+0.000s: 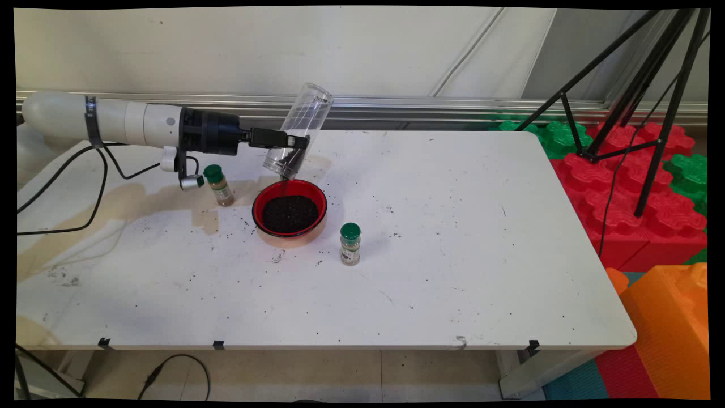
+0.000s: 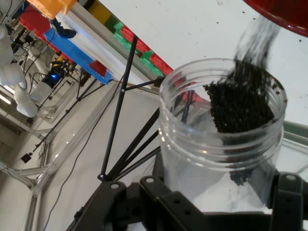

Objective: Pour the black seasoning powder in the red bowl

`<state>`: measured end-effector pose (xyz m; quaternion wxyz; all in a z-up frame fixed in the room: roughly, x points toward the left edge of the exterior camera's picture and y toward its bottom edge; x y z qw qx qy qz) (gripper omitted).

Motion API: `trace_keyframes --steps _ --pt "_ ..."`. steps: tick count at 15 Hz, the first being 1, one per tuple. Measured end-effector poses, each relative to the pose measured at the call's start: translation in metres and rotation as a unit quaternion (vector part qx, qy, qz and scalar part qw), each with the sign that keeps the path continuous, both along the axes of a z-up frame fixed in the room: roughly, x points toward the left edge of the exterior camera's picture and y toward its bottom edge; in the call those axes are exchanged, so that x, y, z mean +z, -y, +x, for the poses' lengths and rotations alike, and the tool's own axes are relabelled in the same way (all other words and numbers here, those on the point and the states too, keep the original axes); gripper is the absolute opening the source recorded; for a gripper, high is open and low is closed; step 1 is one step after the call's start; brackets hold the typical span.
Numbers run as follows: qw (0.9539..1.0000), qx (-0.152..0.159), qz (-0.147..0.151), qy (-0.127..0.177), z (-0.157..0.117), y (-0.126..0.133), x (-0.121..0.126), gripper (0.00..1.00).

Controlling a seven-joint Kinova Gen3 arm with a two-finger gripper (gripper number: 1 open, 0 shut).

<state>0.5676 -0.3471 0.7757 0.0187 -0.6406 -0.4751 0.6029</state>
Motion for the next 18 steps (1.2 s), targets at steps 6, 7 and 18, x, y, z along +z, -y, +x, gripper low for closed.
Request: trace_keyframes --steps 6,7,18 --pt "0.9999 -0.006 -0.013 0.002 -0.0022 -0.0014 0.0019 0.0" --pt "0.9999 -0.007 -0.015 0.002 -0.0024 -0.0015 0.0022 0.0" --pt "0.999 -0.017 -0.042 0.002 -0.0033 -0.0047 0.0068 0.0"
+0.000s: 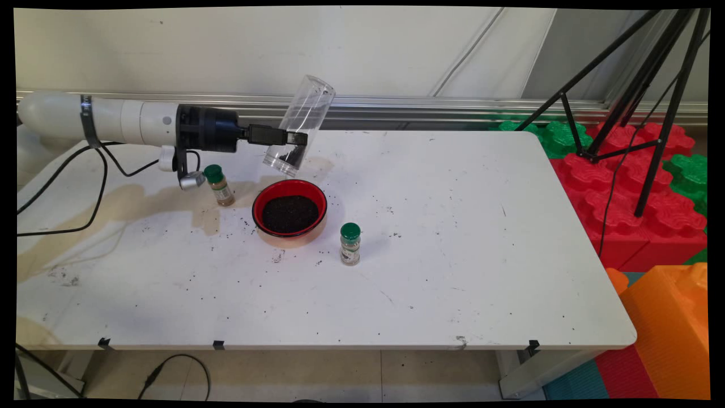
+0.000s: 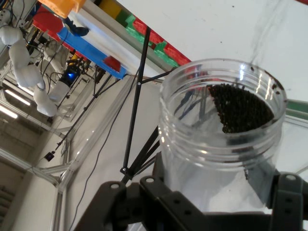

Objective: Pour the black seasoning powder in the red bowl

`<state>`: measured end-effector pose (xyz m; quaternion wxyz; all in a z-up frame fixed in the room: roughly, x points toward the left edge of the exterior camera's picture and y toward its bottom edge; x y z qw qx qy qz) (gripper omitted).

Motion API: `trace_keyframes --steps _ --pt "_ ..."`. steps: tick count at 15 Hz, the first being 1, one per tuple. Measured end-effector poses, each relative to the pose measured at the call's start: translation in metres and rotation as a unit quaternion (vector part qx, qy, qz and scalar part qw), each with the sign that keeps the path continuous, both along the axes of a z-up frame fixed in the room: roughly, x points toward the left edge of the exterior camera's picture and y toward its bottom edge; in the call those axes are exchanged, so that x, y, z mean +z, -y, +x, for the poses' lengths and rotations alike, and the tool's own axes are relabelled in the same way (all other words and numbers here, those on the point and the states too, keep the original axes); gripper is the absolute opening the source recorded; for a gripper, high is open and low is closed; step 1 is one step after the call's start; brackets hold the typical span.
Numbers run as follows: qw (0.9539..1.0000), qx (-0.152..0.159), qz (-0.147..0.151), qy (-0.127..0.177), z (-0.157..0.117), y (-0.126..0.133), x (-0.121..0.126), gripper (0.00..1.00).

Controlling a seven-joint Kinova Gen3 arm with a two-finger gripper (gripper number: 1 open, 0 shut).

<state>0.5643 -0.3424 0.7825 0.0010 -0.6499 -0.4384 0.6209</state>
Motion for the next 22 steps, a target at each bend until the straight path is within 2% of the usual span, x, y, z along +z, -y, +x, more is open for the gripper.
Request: trace_keyframes --steps 10,22 --pt "0.9994 -0.011 -0.031 0.007 0.0003 -0.0018 0.0031 0.0" --pt "0.9965 -0.024 -0.076 0.024 0.0007 -0.0031 0.005 0.0"
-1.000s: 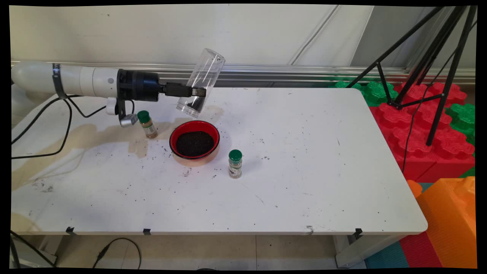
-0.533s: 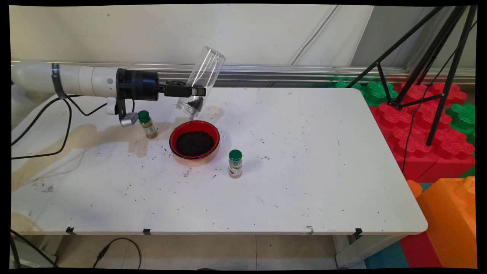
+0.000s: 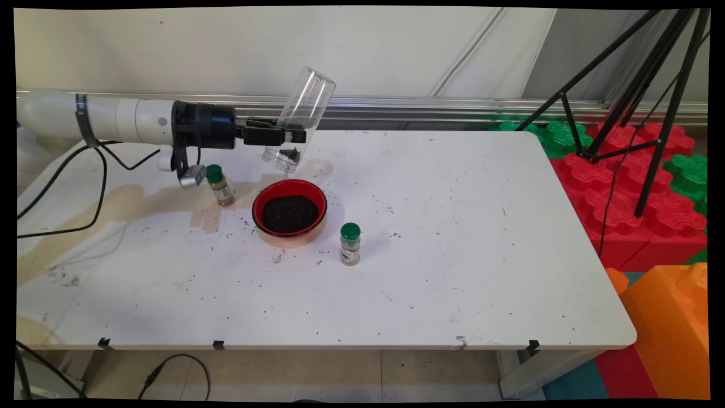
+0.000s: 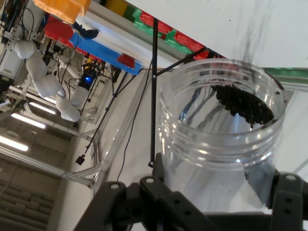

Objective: Pour the black seasoning powder in the red bowl

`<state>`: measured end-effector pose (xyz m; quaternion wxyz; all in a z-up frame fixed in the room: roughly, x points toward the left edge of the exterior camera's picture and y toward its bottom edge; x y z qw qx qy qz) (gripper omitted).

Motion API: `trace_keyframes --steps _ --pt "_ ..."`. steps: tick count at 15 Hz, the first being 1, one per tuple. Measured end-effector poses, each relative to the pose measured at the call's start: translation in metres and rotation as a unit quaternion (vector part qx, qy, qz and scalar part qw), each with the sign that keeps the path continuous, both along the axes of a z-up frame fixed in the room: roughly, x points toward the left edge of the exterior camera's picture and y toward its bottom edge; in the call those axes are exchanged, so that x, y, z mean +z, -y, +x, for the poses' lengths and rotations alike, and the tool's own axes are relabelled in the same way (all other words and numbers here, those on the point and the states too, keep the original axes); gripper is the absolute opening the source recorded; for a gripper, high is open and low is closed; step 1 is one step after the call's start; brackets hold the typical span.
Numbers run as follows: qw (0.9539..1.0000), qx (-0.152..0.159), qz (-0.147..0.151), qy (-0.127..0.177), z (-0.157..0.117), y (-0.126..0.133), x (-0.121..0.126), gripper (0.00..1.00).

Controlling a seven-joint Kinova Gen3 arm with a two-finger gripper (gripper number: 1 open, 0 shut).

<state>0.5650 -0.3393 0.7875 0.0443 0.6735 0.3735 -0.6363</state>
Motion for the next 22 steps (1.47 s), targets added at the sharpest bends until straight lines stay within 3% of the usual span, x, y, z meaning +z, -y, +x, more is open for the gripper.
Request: trace_keyframes --steps 13,22 --pt "0.9991 -0.007 -0.035 0.022 0.0003 -0.0009 0.0005 0.0" --pt "0.9994 -0.004 -0.029 0.02 0.0015 -0.0033 0.0005 0.0"
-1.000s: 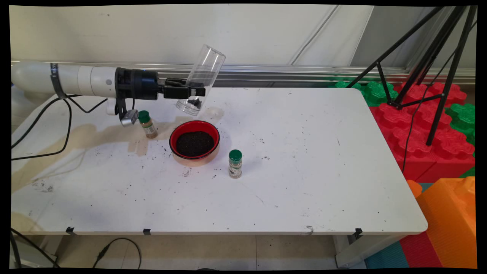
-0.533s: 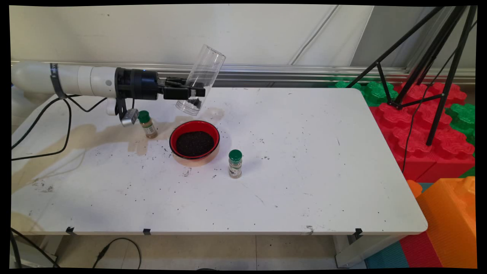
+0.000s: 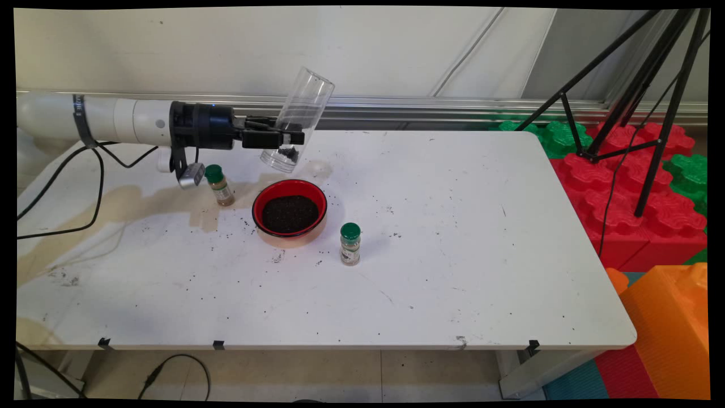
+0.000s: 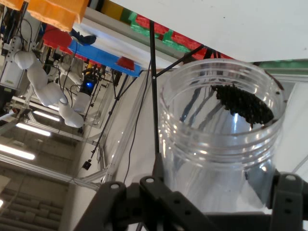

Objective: Pour the black seasoning powder in the red bowl

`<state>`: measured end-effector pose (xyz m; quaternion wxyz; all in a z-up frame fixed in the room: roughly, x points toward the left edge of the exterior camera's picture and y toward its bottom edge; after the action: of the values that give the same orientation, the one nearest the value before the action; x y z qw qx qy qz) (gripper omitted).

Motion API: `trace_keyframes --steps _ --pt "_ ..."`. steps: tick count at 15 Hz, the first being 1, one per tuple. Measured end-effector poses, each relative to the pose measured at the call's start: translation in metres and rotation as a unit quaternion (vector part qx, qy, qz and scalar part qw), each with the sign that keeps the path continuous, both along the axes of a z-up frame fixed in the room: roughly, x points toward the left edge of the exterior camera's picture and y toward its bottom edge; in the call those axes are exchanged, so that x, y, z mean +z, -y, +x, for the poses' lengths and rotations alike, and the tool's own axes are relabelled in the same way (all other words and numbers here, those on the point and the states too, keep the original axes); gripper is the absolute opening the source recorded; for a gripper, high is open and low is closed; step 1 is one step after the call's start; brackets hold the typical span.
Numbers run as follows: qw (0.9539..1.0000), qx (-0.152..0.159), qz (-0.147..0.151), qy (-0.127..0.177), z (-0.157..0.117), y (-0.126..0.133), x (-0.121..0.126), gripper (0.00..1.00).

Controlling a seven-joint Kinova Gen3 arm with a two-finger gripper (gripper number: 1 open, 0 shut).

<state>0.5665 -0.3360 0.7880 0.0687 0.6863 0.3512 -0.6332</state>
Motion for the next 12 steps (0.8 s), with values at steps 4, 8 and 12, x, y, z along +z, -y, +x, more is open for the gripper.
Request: trace_keyframes --steps 4,8,12 --pt "0.9998 0.005 0.018 -0.009 0.0013 -0.0013 -0.0006 0.0" --pt "0.9988 0.014 0.042 -0.023 0.0032 -0.0018 -0.001 0.0" --pt "0.9959 0.027 0.074 -0.044 0.0059 -0.0015 -0.0009 0.0"
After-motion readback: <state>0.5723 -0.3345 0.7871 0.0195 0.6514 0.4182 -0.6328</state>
